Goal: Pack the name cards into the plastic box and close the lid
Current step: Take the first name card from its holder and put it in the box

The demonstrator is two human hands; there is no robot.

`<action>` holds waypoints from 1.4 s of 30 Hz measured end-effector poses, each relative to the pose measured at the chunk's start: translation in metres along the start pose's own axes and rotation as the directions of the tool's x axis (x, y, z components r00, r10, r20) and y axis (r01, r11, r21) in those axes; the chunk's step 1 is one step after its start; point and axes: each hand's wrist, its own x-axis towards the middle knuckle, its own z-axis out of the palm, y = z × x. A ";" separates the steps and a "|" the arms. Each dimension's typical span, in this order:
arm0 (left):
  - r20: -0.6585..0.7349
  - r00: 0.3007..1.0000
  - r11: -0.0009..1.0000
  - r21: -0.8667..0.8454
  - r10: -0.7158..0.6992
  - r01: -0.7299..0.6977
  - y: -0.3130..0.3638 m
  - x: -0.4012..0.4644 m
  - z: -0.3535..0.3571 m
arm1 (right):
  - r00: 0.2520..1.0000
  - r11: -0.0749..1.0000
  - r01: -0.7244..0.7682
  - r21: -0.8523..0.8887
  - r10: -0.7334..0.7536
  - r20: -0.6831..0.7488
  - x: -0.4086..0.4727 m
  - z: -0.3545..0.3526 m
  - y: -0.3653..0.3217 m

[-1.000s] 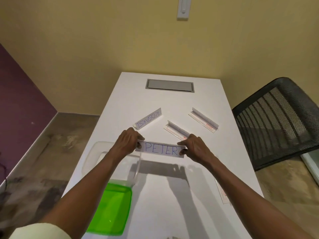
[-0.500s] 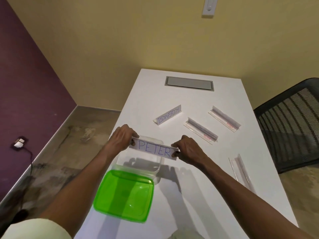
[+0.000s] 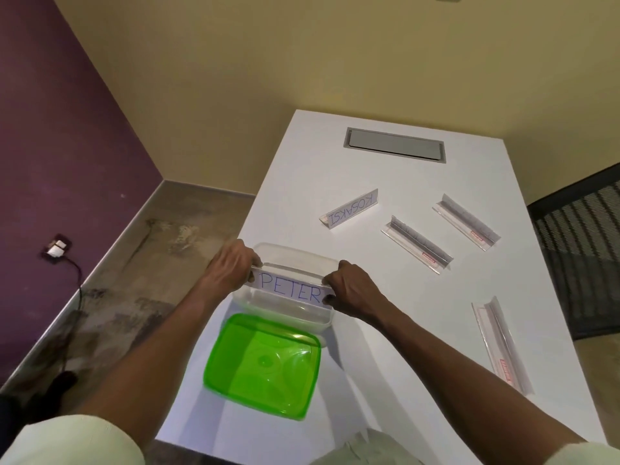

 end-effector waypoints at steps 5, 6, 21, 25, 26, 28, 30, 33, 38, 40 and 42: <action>0.037 0.999 0.988 0.154 0.026 -0.032 0.003 0.006 0.005 | 0.999 1.000 0.006 -0.019 -0.005 0.049 0.009 0.009 0.001; 0.052 0.998 0.981 0.191 0.036 -0.045 0.004 0.007 0.008 | 0.998 1.000 0.006 -0.020 -0.005 0.069 0.010 0.010 -0.001; 0.294 0.932 0.786 0.515 0.214 -0.343 0.017 0.019 0.034 | 0.974 0.945 0.209 -0.251 -0.179 0.138 0.026 0.047 -0.015; 0.324 0.914 0.748 0.537 0.244 -0.390 0.017 0.024 0.041 | 0.977 0.942 0.212 -0.259 -0.196 0.086 0.031 0.057 -0.017; 0.330 0.911 0.741 0.540 0.250 -0.399 0.016 0.025 0.042 | 0.977 0.946 0.210 -0.249 -0.191 0.100 0.033 0.058 -0.017; 0.344 0.904 0.740 0.533 0.253 -0.410 0.016 0.028 0.045 | 0.975 0.948 0.206 -0.242 -0.178 0.134 0.035 0.060 -0.018; 0.362 0.897 0.741 0.524 0.253 -0.420 0.016 0.031 0.049 | 0.962 0.955 0.218 -0.199 -0.176 0.209 0.037 0.065 -0.018; 0.380 0.888 0.728 0.528 0.259 -0.438 0.016 0.033 0.055 | 0.951 0.957 0.241 -0.163 -0.200 0.234 0.038 0.075 -0.016; 0.391 0.885 0.723 0.531 0.254 -0.442 0.017 0.033 0.061 | 0.952 0.955 0.241 -0.175 -0.197 0.233 0.038 0.076 -0.018; 0.395 0.885 0.725 0.530 0.247 -0.439 0.018 0.034 0.060 | 0.948 0.955 0.240 -0.172 -0.193 0.251 0.040 0.074 -0.020; 0.397 0.886 0.718 0.543 0.239 -0.436 0.021 0.035 0.059 | 0.944 0.949 0.241 -0.202 -0.181 0.275 0.037 0.069 -0.021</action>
